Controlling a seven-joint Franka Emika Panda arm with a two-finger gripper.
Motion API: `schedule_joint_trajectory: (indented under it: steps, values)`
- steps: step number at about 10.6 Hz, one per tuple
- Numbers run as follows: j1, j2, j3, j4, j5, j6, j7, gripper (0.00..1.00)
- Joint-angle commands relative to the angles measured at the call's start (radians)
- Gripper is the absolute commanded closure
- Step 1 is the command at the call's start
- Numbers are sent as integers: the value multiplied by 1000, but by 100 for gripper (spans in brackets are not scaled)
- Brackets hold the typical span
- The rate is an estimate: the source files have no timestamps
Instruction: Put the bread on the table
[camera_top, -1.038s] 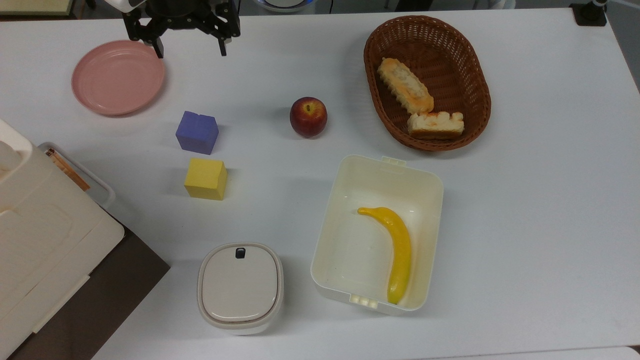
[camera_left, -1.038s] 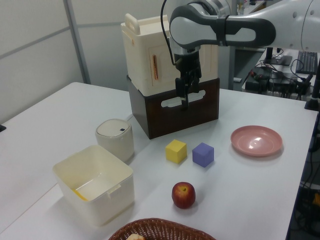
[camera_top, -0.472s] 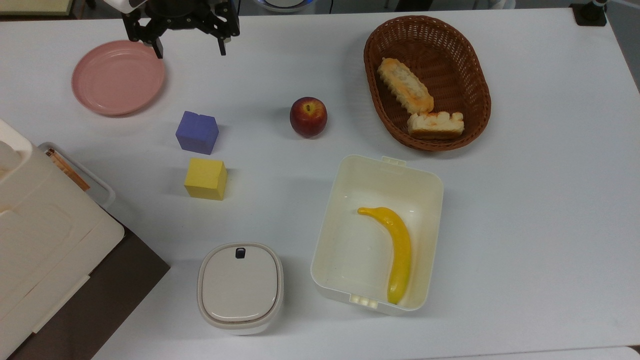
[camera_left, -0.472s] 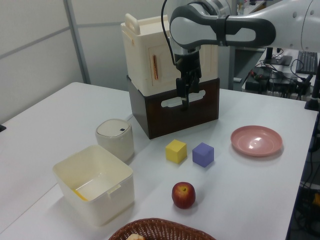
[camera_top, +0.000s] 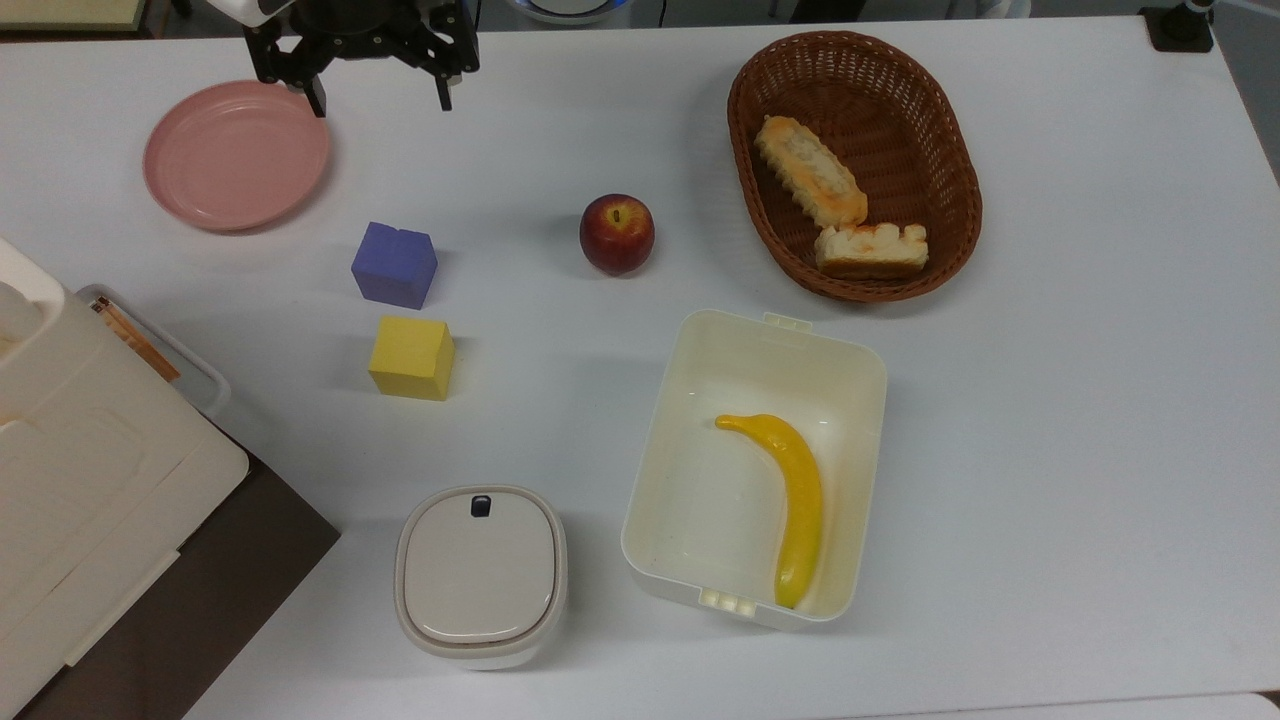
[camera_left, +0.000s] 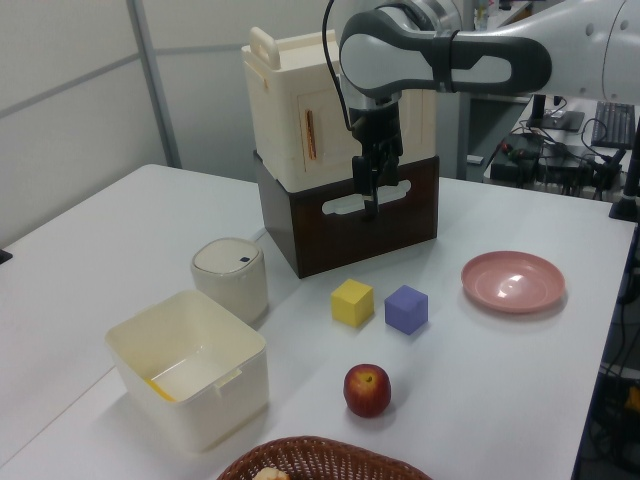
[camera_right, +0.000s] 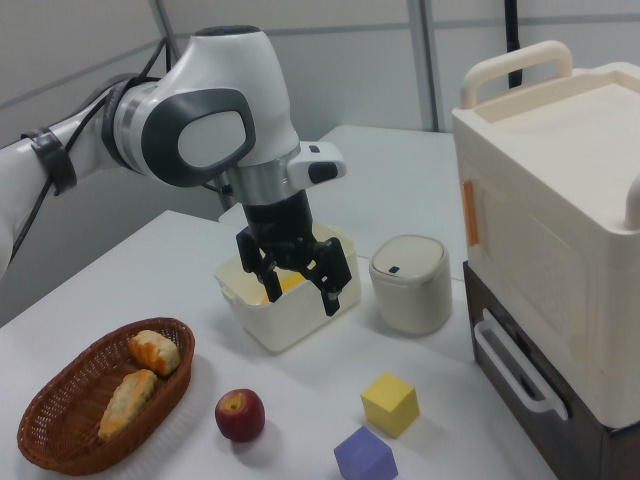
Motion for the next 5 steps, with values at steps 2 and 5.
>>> schedule_joint_trajectory:
  steps: [2,5]
  values:
    - [1,-23,-4,-20,4,-11,-27,0]
    - [3,-21,-4,-20,4,-22,-27,0]
